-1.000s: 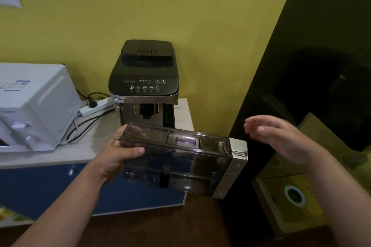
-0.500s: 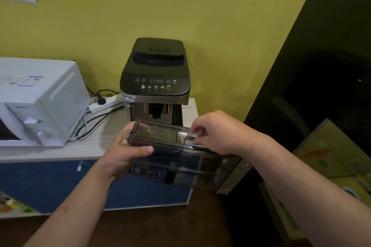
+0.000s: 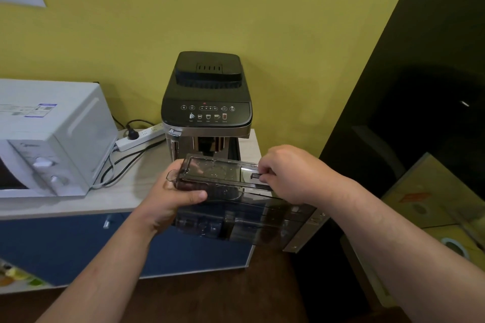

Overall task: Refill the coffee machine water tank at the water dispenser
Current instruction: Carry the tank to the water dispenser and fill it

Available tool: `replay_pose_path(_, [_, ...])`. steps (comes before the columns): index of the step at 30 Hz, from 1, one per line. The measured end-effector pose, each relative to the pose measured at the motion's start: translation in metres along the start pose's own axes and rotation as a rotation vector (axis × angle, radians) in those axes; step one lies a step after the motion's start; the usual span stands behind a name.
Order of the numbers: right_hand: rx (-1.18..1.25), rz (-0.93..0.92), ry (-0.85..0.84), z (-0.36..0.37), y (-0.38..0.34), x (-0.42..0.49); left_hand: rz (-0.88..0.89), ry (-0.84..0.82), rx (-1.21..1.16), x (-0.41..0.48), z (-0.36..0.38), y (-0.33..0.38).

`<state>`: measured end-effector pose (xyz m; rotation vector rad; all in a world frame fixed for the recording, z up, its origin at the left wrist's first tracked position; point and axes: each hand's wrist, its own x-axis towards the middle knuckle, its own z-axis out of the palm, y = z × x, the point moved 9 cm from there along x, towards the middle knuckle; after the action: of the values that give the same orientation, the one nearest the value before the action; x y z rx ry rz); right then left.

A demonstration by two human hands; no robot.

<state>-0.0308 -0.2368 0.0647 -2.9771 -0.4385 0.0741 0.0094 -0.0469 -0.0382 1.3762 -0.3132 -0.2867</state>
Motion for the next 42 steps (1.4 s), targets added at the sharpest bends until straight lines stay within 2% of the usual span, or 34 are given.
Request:
replay_pose_path(5, [0.007, 0.037, -0.014, 0.000, 0.003, 0.001, -0.030, 0.023, 0.011, 0.002, -0.015, -0.005])
replay_pose_path(14, [0.141, 0.299, -0.086, 0.015, 0.044, -0.005, -0.138, 0.032, 0.094, -0.003, -0.042, -0.042])
replay_pose_path(22, [0.220, 0.514, -0.141, 0.099, 0.105, -0.001, -0.289, 0.015, 0.221, 0.002, -0.068, -0.114])
replay_pose_path(29, [0.358, 0.652, -0.042, 0.177, 0.165, 0.050, -0.312, 0.083, 0.283, 0.011, -0.076, -0.164])
replay_pose_path(37, [0.540, 0.757, 0.236, 0.238, 0.197, 0.127, -0.219, 0.064, 0.324, 0.028, -0.074, -0.198])
replay_pose_path(42, [0.551, 0.772, 0.218, 0.269, 0.202, 0.155, -0.189, 0.048, 0.354, 0.036, -0.067, -0.207])
